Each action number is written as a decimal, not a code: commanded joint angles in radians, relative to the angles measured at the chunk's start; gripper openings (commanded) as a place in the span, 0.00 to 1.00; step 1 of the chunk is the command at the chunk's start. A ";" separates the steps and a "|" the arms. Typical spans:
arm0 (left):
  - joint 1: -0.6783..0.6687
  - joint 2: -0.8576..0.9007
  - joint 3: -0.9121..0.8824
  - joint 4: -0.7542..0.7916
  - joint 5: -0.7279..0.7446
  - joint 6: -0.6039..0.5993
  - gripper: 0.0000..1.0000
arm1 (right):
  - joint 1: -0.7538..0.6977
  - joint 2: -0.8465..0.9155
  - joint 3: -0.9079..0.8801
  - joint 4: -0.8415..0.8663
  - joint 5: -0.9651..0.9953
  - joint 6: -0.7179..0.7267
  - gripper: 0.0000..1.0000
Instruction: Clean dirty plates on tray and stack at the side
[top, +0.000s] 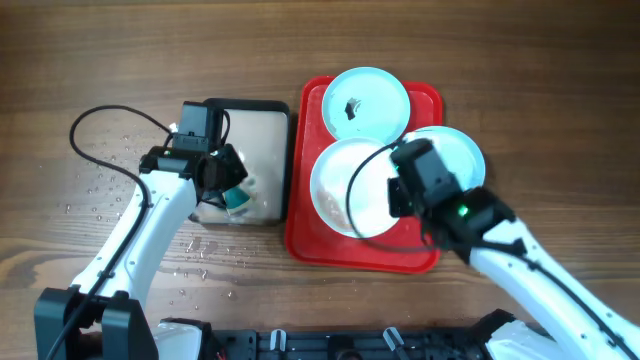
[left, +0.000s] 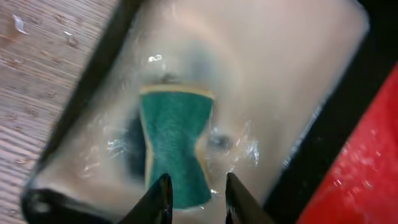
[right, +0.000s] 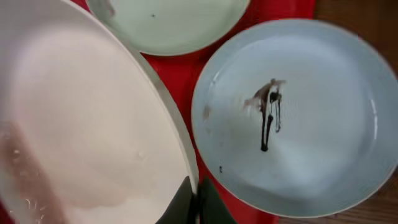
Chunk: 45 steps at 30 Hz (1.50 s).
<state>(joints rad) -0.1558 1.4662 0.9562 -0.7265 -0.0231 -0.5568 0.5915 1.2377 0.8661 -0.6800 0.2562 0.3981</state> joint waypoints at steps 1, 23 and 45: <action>0.003 -0.018 -0.003 0.002 0.103 0.053 0.26 | 0.139 -0.016 0.026 -0.009 0.334 -0.007 0.04; 0.003 -0.209 -0.003 -0.086 0.119 0.053 1.00 | 0.496 -0.016 0.026 0.307 0.906 -0.502 0.04; 0.003 -0.209 -0.003 -0.086 0.119 0.053 1.00 | 0.496 -0.015 0.026 0.313 0.935 -0.511 0.04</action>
<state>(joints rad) -0.1558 1.2613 0.9562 -0.8116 0.0814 -0.5095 1.0821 1.2308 0.8677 -0.3725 1.1572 -0.1074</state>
